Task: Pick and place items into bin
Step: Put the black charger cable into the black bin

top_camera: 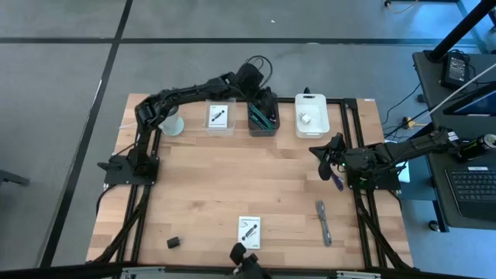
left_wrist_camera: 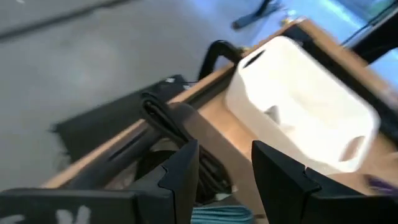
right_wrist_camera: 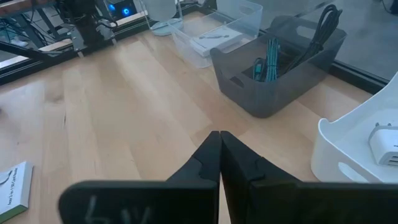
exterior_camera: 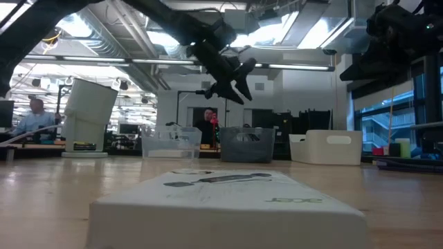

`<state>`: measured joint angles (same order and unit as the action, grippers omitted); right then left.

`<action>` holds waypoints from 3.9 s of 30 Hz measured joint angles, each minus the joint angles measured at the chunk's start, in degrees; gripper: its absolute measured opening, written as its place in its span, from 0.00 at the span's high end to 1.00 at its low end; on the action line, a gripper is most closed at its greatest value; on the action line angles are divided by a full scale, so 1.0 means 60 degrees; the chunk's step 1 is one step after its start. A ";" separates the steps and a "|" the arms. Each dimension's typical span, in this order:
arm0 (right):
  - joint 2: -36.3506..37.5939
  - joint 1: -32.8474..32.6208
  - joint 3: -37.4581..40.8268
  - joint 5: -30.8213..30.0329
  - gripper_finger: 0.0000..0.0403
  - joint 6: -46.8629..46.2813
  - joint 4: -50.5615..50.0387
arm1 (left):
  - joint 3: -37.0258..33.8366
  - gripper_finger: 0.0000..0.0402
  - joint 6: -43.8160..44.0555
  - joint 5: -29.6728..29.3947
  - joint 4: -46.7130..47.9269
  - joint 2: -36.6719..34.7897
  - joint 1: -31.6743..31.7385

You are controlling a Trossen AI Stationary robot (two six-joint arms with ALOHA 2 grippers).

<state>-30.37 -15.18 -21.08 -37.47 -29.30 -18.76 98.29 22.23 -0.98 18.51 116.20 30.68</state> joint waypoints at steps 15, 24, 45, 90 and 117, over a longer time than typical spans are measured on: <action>0.0004 0.0003 0.0000 0.0004 0.98 0.0663 -0.0062 | 0.1939 0.64 0.1169 -0.1488 0.1528 0.0625 -0.0738; 0.0004 0.0005 0.0000 0.0000 0.98 0.1952 0.0508 | 0.1926 0.76 0.0443 -0.2709 0.4193 -0.0233 -0.1807; -0.5015 0.2755 -0.3373 0.0018 0.84 0.4156 0.2864 | -0.8626 1.00 0.0613 -0.3914 -0.1794 -0.8120 -0.4040; -1.6348 0.9021 -1.6369 0.4508 0.49 0.1861 -0.6326 | -1.0169 1.00 -0.2332 -0.2086 -0.1127 -1.1628 -0.2024; -1.6353 0.9074 -1.6265 0.4685 0.99 0.1835 -0.6222 | -1.0169 1.00 -0.2316 -0.2097 -0.1077 -1.1624 -0.2022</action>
<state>-128.49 39.27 -118.67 -9.37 -18.29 -56.10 37.28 8.34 -13.56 12.05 46.46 18.55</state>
